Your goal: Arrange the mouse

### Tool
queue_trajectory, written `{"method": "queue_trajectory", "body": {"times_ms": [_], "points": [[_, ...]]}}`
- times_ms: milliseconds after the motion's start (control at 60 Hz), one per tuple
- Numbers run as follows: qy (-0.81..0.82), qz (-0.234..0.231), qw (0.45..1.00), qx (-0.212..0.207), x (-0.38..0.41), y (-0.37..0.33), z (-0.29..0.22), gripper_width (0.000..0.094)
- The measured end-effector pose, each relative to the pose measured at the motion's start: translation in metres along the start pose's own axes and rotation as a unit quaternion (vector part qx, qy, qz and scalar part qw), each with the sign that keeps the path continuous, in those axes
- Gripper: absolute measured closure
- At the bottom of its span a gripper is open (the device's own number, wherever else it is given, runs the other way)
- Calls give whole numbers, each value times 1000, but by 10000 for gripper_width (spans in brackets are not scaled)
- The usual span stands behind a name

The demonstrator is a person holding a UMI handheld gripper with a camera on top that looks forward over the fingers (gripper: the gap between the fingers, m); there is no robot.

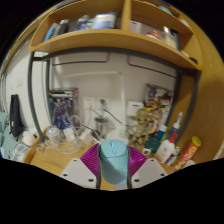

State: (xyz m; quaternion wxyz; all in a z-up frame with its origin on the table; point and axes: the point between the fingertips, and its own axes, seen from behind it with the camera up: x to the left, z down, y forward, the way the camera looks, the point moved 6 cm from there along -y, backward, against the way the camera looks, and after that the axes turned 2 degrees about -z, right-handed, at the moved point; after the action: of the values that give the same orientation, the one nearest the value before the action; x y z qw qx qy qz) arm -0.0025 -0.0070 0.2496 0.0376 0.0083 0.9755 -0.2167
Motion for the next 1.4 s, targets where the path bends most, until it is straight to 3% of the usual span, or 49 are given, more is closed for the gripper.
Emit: {"method": "queue_trajectory", "body": {"times_ms": [100,250,433,633,833,867,900,950,983,1100,1400], "points": [[7,17,1000,21,-70,4,30,587],[23,31,995,87,-138,18,104,587],[51,20,986,155,-162,36,184,581],[57,-2,978,198,-158,45,235,558],[68,7,980,188,-158,46,236,405],[73,10,979,192,-158,46,237,361],[70,10,978,197,-158,44,237,241],[62,12,977,204,-157,40,236,136],[54,17,978,203,-158,36,231,109],[35,33,980,193,-154,9,205,103],[29,36,992,118,-94,-85,103,99]]}}
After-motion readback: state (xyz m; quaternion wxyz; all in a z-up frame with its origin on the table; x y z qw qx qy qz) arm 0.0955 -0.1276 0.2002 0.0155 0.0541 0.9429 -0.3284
